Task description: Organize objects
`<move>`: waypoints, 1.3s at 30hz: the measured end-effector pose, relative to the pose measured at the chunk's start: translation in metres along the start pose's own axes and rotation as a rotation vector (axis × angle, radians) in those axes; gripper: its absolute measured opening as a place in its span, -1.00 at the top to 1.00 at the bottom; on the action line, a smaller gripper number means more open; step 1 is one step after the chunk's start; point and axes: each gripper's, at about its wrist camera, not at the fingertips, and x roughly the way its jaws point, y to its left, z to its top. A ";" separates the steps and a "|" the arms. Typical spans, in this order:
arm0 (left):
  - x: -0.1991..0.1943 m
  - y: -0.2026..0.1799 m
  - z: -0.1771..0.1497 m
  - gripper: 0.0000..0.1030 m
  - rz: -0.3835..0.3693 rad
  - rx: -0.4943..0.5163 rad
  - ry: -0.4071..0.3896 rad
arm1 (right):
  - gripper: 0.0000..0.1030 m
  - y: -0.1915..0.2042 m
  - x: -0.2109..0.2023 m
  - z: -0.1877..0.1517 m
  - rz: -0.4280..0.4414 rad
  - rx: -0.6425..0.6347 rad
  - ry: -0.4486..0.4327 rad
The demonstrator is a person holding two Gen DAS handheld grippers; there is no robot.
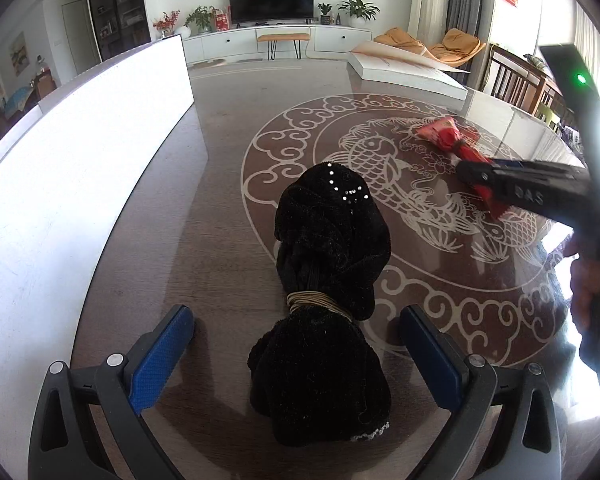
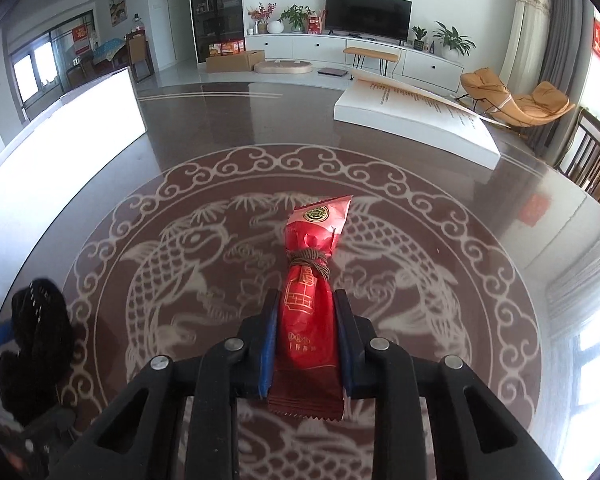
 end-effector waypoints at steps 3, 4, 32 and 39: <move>0.000 0.000 0.000 -1.00 0.000 0.000 0.000 | 0.48 0.001 -0.036 -0.045 0.002 0.016 -0.009; 0.000 0.000 0.000 -1.00 0.000 0.000 0.000 | 0.48 0.003 -0.047 -0.057 0.003 0.026 -0.009; 0.000 0.000 0.000 -1.00 0.000 0.000 0.000 | -1.00 0.022 -0.070 -0.096 -0.044 0.067 0.053; 0.000 0.000 0.000 -1.00 0.000 -0.001 0.000 | -1.00 0.022 -0.070 -0.096 -0.044 0.066 0.053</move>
